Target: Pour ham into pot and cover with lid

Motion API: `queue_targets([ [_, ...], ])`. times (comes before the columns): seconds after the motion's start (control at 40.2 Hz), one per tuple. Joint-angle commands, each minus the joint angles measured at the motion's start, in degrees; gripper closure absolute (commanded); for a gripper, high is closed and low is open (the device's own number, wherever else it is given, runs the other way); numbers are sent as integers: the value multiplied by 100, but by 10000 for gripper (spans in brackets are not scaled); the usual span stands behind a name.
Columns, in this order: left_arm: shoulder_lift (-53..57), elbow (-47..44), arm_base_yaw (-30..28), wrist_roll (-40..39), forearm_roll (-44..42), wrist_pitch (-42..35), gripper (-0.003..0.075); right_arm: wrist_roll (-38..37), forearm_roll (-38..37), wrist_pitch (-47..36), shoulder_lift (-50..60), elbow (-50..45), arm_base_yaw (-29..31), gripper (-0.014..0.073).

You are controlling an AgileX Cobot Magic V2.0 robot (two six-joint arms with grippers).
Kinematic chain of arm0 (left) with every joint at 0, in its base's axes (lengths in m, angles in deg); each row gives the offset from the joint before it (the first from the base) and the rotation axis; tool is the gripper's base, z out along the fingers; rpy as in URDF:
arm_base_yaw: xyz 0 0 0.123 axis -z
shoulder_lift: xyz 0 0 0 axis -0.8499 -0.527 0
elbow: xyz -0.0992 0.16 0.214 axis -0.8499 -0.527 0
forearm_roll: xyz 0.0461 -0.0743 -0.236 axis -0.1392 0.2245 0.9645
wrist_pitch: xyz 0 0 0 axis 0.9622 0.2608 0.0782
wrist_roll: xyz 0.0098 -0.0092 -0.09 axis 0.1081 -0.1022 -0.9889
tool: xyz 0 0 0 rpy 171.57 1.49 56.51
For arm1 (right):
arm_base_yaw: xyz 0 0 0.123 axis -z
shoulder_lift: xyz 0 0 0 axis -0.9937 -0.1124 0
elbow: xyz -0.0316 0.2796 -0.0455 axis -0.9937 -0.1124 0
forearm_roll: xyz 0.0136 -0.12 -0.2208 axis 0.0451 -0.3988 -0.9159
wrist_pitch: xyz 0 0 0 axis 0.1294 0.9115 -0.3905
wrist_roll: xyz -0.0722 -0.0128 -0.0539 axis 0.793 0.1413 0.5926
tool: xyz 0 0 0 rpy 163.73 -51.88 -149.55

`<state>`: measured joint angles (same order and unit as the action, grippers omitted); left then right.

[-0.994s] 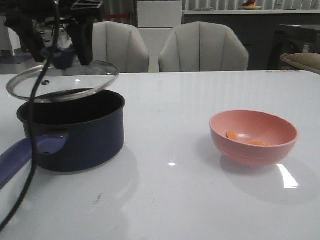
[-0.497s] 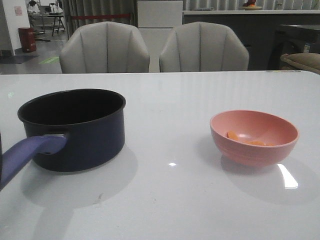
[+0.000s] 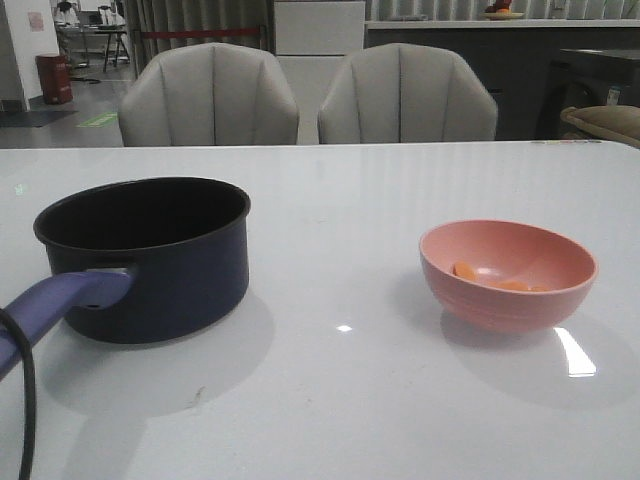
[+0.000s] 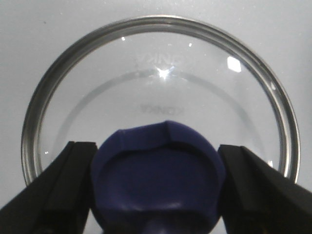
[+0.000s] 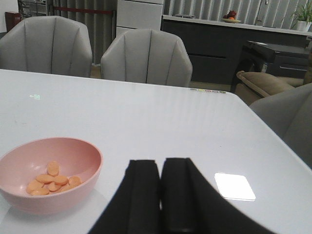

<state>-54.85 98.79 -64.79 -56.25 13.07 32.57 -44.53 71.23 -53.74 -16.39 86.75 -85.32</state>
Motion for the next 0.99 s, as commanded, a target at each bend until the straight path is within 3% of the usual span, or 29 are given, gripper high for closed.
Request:
queue_targets([
  [0.0,79,140,-5,-7,33,-348,376,35,-59,-447,115,29,29,445],
  [0.248,-71,140,-5,-7,48,-270,158,35,-59,-447,115,29,29,445],
  [0.596,349,203,96,-7,48,-229,155,35,-59,-447,115,29,29,445],
  [0.969,2577,-485,361,242,158,-1023,155,35,-59,-447,115,29,29,445],
])
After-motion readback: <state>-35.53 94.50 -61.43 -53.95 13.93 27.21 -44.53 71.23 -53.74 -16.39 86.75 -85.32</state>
